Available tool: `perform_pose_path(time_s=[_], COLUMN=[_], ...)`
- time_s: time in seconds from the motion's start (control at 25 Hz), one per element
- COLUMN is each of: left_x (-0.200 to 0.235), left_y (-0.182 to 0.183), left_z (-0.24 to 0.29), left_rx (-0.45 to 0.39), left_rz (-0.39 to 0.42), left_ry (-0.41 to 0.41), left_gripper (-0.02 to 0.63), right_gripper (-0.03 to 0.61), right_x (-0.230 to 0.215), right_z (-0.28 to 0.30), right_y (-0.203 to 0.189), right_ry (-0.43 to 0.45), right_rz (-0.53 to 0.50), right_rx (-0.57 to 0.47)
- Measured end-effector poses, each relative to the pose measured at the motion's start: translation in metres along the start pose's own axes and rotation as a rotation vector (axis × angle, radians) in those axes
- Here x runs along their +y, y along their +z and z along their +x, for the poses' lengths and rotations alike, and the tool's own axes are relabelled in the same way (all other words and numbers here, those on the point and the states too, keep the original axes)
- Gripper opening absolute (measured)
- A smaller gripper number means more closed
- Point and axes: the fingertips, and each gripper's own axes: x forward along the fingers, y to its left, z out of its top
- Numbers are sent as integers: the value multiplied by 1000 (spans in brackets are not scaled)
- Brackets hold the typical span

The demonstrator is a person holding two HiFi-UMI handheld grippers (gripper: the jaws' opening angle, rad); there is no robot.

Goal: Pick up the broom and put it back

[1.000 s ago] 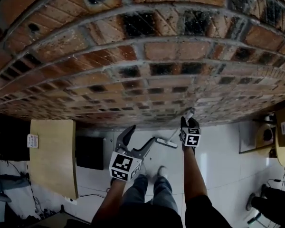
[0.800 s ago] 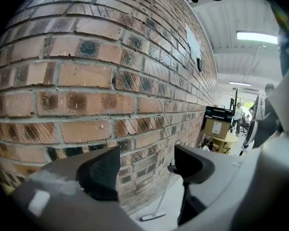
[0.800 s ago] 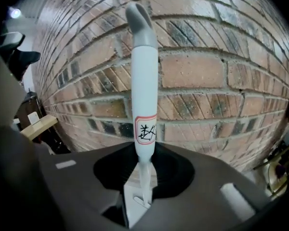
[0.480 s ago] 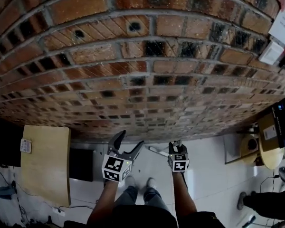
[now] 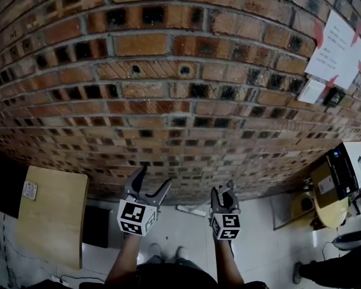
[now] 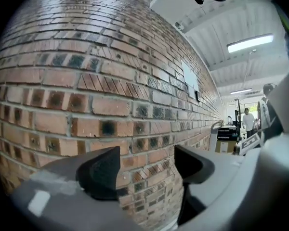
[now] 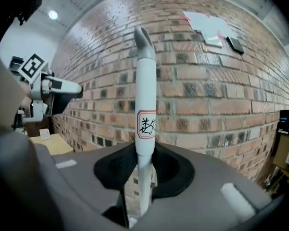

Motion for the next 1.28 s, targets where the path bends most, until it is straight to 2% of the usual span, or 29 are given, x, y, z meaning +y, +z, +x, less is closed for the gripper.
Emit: perform_pose_path(time_s=[0.28,0.52,0.68,0.88,1.04,1.28], left_x=[12,14,18,19,15,12], left_y=[61,87,98,101,109,108], left_z=[-24,-39,-48,-55,-61,-58], left_rx=[-108,-159,-193,-212,-246,-259], left_rz=[45,53,49,66,121,64], left_ry=[79,121,135,134,128,98], left_gripper=[356,356,356,356,356,379], right_gripper=[92,92,92,92,92,92], right_x=[26,51,61,71,74,73], right_z=[-27,-46,-50,-52,-54,-60], right_y=[133,205,221,220,217,214], right_ry=[29,64,78,91,92,82], right_rz=[-20,-59,-82,-90,-88,-74], right_rx=[-245,-374,-402,-394,-386,-385])
